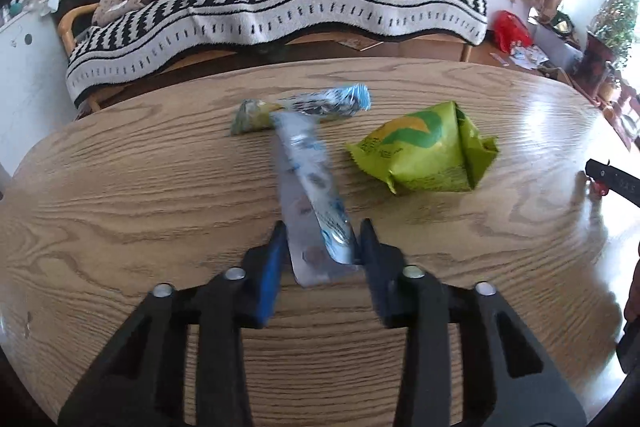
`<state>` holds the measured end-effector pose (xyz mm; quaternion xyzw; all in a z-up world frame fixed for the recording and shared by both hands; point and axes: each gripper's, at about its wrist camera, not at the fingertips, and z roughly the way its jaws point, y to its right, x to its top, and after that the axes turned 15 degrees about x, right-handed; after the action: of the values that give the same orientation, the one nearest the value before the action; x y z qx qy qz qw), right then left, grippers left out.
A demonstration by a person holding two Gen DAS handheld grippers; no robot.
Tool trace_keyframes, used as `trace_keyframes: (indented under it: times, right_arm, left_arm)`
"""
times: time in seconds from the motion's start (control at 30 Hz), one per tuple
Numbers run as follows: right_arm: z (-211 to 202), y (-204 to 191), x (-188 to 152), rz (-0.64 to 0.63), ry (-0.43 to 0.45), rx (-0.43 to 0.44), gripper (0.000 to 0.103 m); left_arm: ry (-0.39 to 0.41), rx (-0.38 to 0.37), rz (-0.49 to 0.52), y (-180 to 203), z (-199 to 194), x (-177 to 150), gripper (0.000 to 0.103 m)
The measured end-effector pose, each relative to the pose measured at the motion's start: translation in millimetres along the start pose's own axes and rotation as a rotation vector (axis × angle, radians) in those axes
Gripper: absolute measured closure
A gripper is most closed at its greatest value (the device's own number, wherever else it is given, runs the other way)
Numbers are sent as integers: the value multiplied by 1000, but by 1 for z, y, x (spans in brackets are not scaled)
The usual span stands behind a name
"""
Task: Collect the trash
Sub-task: 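Grasp the silver blister pack with the left tool while the right tool grasps the red plastic piece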
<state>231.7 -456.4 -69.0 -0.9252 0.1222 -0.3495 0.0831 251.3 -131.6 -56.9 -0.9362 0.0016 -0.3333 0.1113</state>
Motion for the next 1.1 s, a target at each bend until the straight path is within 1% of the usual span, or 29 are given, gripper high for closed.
trace_keyframes:
  times: [0.1,0.23,0.37,0.53,0.63,0.7,0.87,1.0,1.1]
  right_arm:
    - [-10,7,-8,12,8,25,71]
    - [-33,5,-23,10,20,46,71]
    - [-75,-7,-46,-16,31,69,71]
    - [-142,-18,-91,6,85,112,71]
    - [-177,-23,-121,-10,73,116,71]
    - [-201,-22,-134,-14,88,117,71]
    - [-250,-15,-164,-15,125,129,71]
    - [-271,-1,-183,-7,140,124,71]
    - [-281,13,-188,-12,147,97,71]
  left_arm:
    - [1,-27,-9,-5,-2,-4,72]
    - [-9,-45,1,-12,-8,-11,72]
    - [-17,-61,-6,-27,-20,-22,72]
    - [14,-103,-15,-52,-61,-32,72]
    - [44,-128,-17,-57,-89,-39,72]
    - [63,-148,7,-54,-109,-49,72]
    - [98,-191,70,-37,-144,-75,72]
    - [100,-224,99,-24,-158,-91,72]
    - [117,-244,137,-8,-168,-99,72]
